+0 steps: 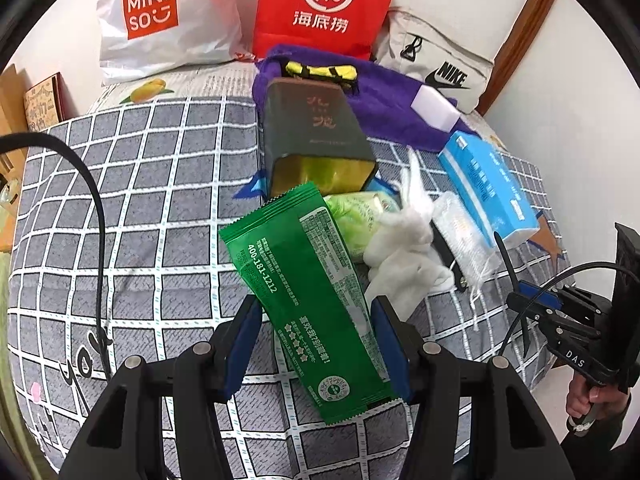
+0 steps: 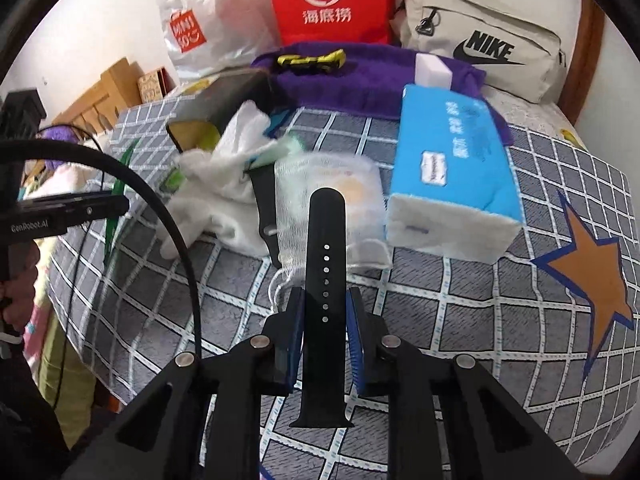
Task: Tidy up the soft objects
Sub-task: 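Carry the green packet with the left tool while the right tool carries the strap toward the purple towel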
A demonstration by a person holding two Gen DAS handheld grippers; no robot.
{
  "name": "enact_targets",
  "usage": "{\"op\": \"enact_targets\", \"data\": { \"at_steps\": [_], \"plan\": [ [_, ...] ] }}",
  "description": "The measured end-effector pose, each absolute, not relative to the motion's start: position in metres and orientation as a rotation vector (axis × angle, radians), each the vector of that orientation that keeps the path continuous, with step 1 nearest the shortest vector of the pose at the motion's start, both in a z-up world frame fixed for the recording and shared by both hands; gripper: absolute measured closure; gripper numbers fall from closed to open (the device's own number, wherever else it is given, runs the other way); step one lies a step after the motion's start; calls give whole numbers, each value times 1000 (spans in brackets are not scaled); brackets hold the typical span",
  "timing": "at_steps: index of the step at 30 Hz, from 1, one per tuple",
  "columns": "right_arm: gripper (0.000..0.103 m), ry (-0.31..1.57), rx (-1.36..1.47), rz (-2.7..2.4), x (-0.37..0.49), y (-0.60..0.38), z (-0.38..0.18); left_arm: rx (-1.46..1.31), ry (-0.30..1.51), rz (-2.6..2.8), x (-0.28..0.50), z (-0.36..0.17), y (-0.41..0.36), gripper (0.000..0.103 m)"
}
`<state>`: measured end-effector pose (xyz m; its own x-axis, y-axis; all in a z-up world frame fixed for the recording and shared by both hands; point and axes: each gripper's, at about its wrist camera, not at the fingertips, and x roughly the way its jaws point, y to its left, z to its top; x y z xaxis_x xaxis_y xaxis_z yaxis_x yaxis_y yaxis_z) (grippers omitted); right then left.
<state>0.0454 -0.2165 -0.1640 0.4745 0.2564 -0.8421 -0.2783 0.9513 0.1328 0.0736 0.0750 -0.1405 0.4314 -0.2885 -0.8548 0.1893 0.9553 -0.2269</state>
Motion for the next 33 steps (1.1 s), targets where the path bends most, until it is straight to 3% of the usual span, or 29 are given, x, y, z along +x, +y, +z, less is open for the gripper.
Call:
{"op": "enact_targets", "data": {
  "at_steps": [13, 33],
  "plan": [
    [82, 945, 18, 319, 74, -230, -118, -84, 1028, -292, 98, -102, 77, 48],
    [82, 881, 43, 300, 180, -240, -82, -39, 973, -313, 201, -58, 54, 48]
  ]
}}
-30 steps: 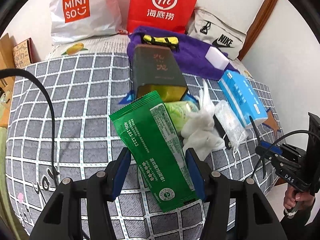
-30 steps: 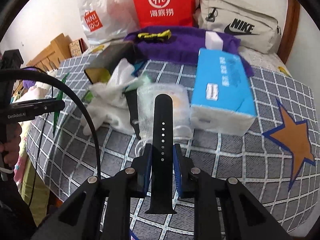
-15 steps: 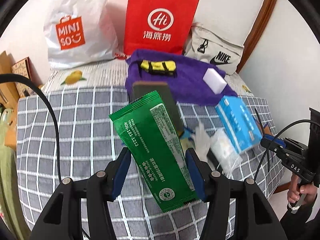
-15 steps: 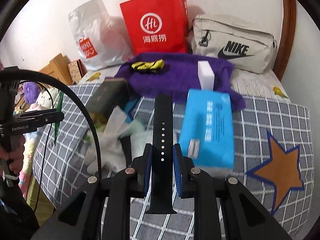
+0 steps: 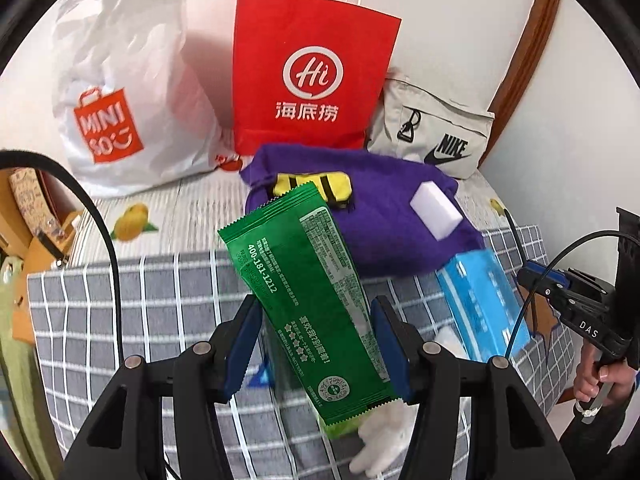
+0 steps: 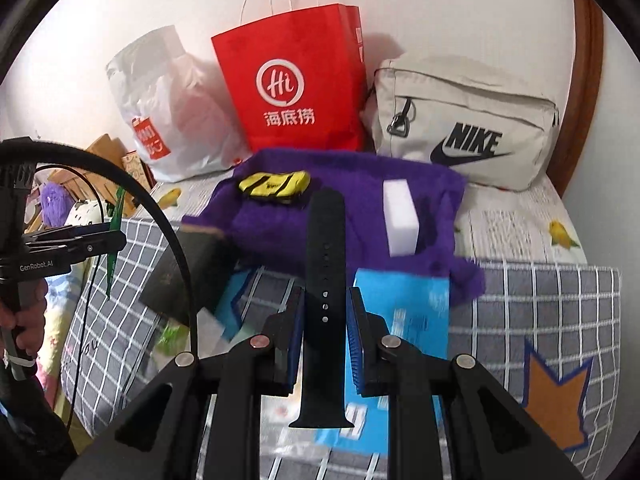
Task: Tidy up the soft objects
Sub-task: 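Carry the green packet with the left tool while the right tool carries the strap toward the purple towel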
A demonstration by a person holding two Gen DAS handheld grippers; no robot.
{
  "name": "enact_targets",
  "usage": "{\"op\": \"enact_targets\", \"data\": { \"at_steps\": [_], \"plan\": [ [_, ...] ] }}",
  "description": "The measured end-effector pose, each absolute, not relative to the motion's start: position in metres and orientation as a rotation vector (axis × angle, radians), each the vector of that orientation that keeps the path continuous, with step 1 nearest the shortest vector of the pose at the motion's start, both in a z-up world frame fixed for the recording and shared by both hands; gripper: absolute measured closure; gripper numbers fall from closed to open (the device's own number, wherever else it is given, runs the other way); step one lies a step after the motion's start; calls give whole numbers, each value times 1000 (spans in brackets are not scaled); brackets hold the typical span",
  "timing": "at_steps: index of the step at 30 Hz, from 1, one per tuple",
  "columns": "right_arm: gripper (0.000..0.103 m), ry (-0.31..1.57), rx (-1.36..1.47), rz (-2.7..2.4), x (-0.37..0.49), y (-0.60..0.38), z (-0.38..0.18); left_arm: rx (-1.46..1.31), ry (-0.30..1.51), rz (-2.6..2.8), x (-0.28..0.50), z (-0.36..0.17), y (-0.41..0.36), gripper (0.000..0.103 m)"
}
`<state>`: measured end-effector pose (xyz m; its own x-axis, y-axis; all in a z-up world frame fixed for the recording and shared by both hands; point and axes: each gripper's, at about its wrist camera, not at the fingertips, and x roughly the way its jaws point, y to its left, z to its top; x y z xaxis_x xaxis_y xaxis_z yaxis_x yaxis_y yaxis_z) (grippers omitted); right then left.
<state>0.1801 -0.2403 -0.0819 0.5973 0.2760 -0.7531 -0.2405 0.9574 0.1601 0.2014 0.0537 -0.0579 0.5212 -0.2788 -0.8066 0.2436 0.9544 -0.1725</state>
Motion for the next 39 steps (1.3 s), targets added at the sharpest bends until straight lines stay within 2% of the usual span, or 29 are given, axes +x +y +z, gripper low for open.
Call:
{"op": "enact_targets", "data": {
  "at_steps": [22, 39],
  "plan": [
    [82, 911, 30, 270, 299, -227, -90, 23, 967, -321, 310, -66, 33, 48],
    [82, 1097, -13, 250, 363, -210, -149, 32, 1029, -381, 358, -99, 25, 48]
  ]
}}
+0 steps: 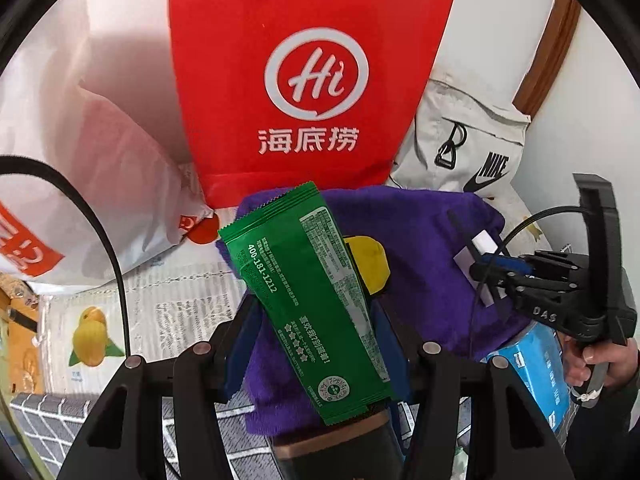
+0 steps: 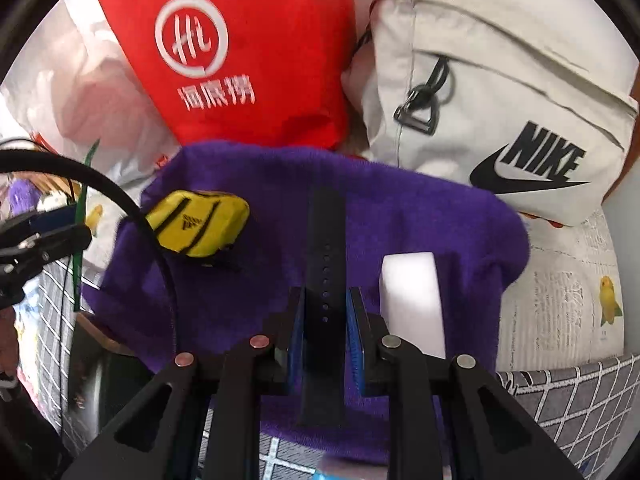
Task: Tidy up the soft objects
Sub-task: 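Carry the green packet with the left tool while the right tool carries the strap toward the purple towel, then release the strap onto the purple towel with the right tool while the left tool releases the packet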
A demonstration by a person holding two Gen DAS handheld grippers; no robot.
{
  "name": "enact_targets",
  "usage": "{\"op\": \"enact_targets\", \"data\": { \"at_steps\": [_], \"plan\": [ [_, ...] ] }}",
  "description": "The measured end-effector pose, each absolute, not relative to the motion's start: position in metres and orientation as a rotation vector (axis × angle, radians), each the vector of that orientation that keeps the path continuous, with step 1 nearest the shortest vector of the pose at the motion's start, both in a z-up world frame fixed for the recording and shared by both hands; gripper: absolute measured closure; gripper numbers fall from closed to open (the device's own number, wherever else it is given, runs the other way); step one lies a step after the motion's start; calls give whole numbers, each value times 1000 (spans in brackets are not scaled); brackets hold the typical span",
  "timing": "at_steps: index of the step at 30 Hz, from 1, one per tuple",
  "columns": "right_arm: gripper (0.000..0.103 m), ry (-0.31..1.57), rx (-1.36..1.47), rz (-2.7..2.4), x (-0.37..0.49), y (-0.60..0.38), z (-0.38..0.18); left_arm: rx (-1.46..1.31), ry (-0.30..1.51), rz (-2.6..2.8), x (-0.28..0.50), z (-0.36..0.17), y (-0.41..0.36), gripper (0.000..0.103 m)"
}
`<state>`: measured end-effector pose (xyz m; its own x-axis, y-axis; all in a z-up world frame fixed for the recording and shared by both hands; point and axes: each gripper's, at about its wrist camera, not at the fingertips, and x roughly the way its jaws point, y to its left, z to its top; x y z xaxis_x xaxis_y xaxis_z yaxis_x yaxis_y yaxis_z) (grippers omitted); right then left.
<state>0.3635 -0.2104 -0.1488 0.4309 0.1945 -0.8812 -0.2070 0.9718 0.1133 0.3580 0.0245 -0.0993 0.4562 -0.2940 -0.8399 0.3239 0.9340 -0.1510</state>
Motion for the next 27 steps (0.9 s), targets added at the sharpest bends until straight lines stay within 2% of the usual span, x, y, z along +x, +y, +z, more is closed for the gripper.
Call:
{"op": "enact_targets", "data": {
  "at_steps": [10, 11, 15, 21, 22, 23, 24, 27],
  "plan": [
    [81, 1154, -34, 236, 376, -209, -169, 74, 1116, -386, 385, -129, 14, 48],
    [79, 1156, -33, 238, 377, -208, -169, 88, 1122, -381, 386, -132, 12, 48],
    [54, 1127, -46, 247, 371, -207, -162, 120, 1147, -390, 389, -141, 4, 48],
    [53, 1083, -32, 252, 358, -212, -142, 146, 1171, -401, 393, -149, -13, 48],
    [53, 1075, -27, 255, 354, -215, -137, 150, 1176, -402, 393, -150, -15, 47],
    [53, 1066, -25, 255, 349, -217, -132, 152, 1179, -403, 393, -150, -17, 41],
    [53, 1060, -25, 256, 346, -218, -129, 152, 1181, -400, 393, -151, -18, 30],
    [53, 1032, -26, 259, 331, -221, -116, 139, 1178, -396, 392, -147, -20, 27]
  ]
}}
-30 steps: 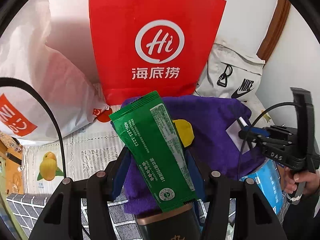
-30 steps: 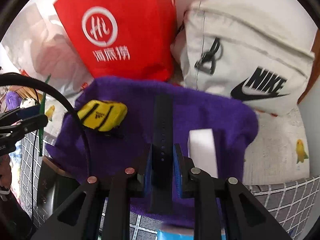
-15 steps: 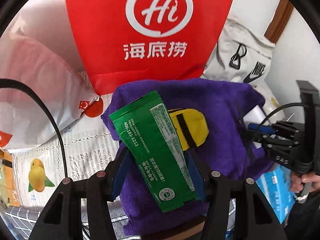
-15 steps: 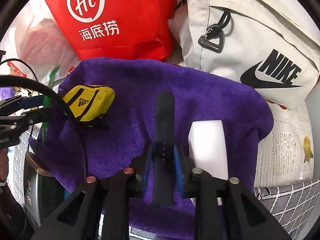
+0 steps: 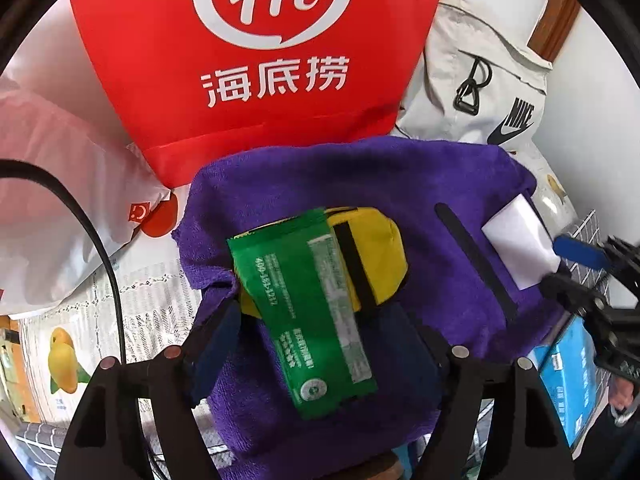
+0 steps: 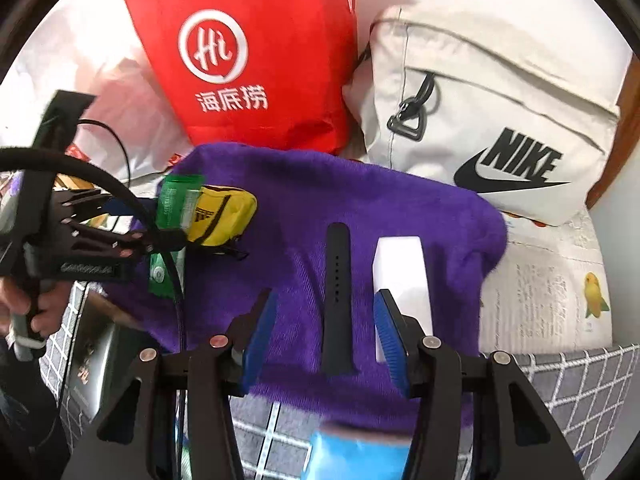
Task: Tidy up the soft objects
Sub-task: 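Release the strap onto the purple towel with the right tool while the left tool releases the packet, then withdraw both open tools from the purple towel back over the bed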
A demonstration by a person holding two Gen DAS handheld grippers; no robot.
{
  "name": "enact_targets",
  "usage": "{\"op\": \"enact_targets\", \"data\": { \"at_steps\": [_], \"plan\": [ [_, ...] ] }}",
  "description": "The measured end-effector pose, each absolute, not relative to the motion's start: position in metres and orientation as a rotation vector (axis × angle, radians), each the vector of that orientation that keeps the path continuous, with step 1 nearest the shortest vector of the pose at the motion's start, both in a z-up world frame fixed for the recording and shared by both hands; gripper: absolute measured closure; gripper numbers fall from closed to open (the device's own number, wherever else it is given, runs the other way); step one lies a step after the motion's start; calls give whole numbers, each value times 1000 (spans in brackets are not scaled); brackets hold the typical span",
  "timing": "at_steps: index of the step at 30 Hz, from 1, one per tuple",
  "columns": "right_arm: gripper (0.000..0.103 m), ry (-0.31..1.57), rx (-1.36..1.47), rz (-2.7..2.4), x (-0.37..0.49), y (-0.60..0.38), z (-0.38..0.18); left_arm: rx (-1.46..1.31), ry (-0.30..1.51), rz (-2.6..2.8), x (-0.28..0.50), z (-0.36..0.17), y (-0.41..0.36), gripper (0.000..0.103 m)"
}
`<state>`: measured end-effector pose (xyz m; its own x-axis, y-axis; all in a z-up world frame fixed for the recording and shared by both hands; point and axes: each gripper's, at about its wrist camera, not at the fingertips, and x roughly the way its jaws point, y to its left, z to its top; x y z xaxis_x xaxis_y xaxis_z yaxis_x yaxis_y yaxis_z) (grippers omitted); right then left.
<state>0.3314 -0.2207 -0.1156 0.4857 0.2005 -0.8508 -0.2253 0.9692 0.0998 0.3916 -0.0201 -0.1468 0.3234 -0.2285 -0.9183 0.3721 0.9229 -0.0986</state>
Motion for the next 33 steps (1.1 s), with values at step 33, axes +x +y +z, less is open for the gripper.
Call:
{"op": "enact_targets", "data": {
  "at_steps": [33],
  "plan": [
    [52, 1001, -8, 432, 135, -196, -110, 124, 1016, -374, 167, -86, 27, 27]
  ]
}}
